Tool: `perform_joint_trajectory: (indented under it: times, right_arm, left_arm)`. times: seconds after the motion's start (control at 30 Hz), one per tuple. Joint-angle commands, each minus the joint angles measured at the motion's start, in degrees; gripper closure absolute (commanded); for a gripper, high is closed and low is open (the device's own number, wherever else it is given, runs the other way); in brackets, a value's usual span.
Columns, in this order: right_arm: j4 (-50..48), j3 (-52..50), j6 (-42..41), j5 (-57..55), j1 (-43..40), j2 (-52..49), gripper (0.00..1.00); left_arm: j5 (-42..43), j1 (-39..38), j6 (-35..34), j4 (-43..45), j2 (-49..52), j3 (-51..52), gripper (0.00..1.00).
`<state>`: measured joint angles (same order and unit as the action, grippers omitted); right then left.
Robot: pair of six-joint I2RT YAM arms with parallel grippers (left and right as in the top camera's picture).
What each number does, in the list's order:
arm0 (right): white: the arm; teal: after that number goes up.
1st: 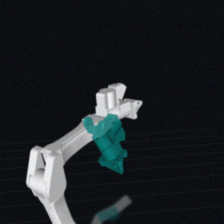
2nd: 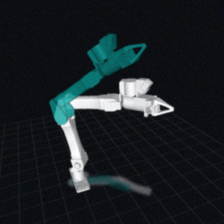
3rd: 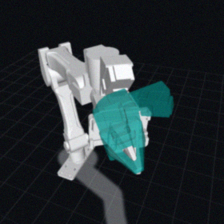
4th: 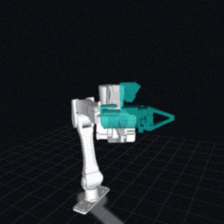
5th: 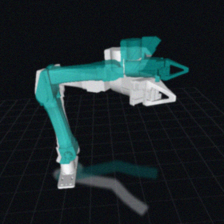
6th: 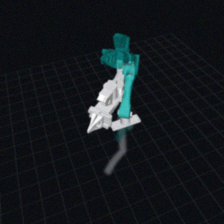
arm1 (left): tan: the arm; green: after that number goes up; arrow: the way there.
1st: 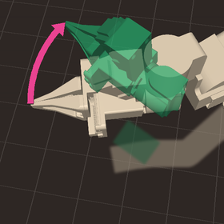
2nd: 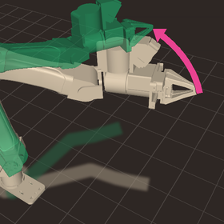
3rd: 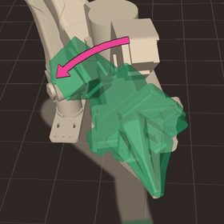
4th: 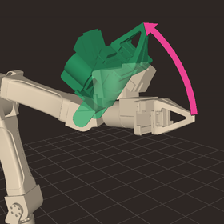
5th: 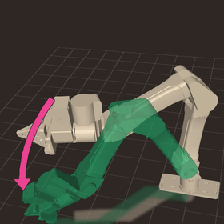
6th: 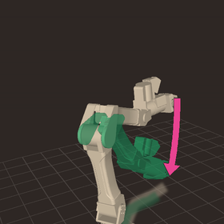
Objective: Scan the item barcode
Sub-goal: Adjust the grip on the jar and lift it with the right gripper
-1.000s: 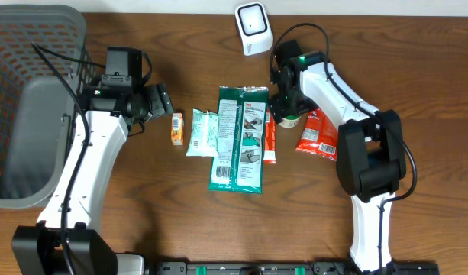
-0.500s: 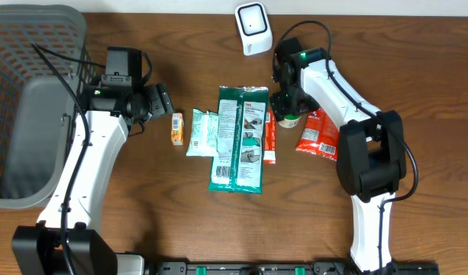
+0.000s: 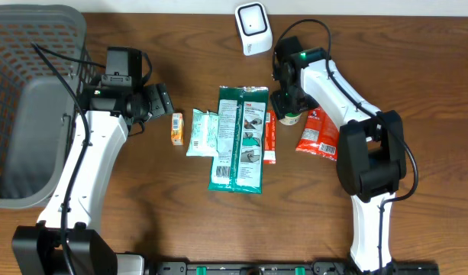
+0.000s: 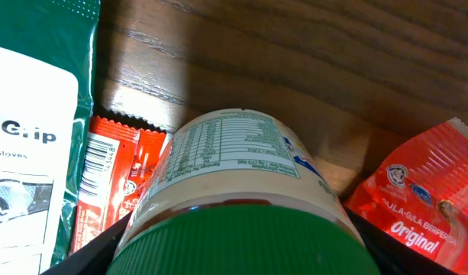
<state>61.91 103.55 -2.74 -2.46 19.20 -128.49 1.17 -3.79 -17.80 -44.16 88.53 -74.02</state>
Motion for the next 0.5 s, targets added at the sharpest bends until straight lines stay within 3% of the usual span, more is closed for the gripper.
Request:
perform_joint_trajectory:
  times: [0.0,0.13,0.47]
  right_arm:
    - [0.48,1.29,1.05,-1.53,-0.74,1.64,0.28]
    - [0.85,1.27,-0.87,-1.53,-0.74,1.64,0.24]
    - [-2.14,-1.84,-5.38,-1.55,-0.72,1.62,0.30]
  left_arm:
    - [-0.31,0.20,-0.09,-0.13,-0.17,-1.11,0.12]
    - [-0.31,0.20,-0.09,-0.13,-0.17,-1.09,0.12]
    - [-0.31,0.20,-0.09,-0.13,-0.17,-1.09,0.12]
